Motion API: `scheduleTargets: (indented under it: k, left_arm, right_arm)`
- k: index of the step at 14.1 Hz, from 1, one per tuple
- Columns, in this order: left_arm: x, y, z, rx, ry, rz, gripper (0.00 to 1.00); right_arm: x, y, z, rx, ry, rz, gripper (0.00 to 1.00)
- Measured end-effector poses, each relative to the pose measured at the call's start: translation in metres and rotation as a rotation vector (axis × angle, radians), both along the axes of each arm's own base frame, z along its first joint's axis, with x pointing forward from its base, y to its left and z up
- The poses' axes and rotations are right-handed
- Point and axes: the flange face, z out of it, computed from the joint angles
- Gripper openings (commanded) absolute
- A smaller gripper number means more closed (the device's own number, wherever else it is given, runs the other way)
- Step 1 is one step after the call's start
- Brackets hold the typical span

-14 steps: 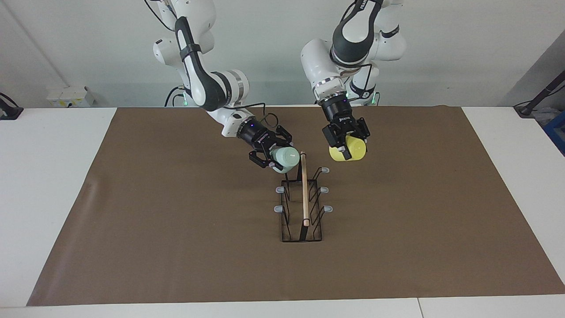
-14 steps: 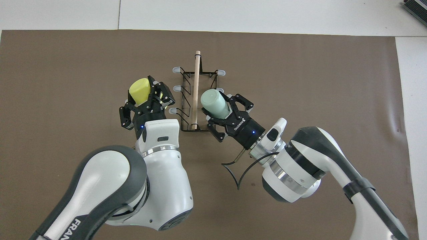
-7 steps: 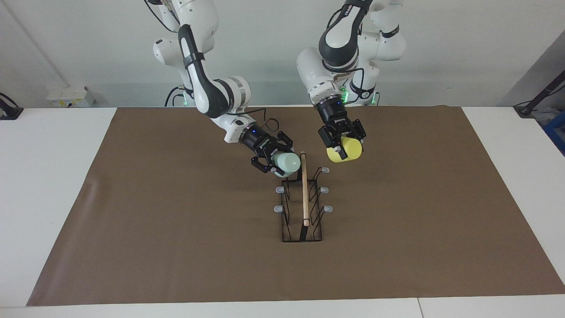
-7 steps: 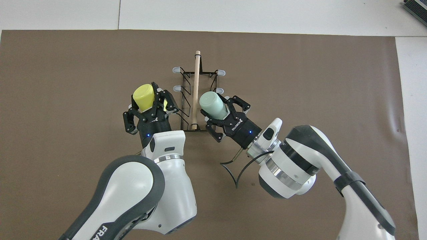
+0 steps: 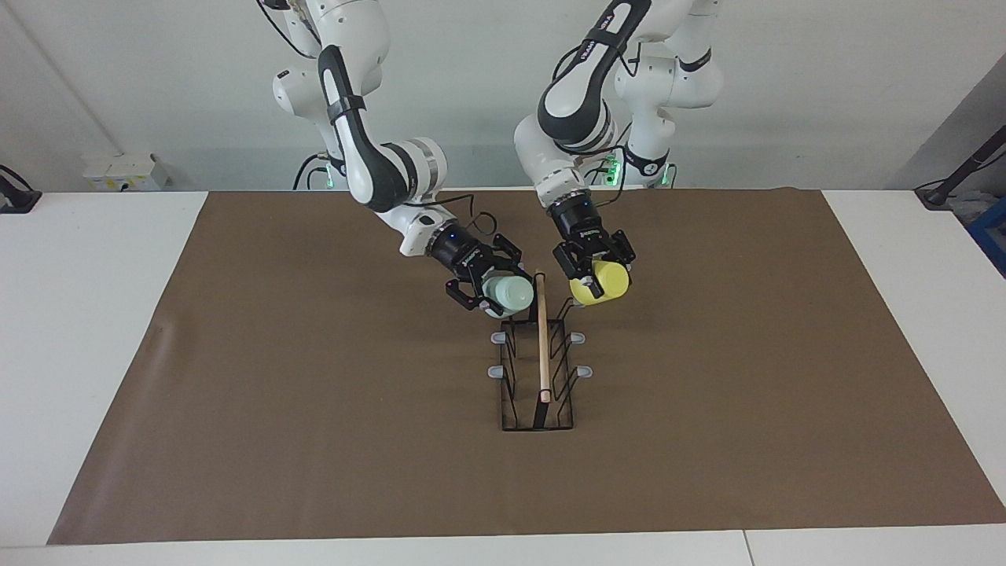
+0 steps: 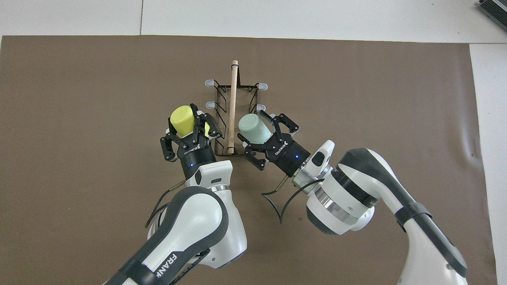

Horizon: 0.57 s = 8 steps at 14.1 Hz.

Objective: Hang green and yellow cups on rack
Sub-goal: 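Open the right gripper and withdraw it from the green cup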

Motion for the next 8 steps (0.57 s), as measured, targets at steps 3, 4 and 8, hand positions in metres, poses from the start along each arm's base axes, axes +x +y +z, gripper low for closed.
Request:
scheduleTargets:
  k: [3,4,8]
  left_arm:
    - [0.002,-0.01,-0.024,-0.007,-0.033,0.023,0.0]
    - [0.001,-0.017,-0.029,-0.019,-0.037,0.023,0.0]
    - [0.001,-0.025,-0.038,-0.048,-0.036,0.023,0.0]
  right_arm:
    - [0.002,-0.003,0.0,0.001,-0.001,-0.006,1.0]
    - [0.004,-0.005,0.001,0.001,-0.003,-0.01,1.0]
    - [0.016,-0.024,0.013,0.001,-0.027,-0.04,1.0]
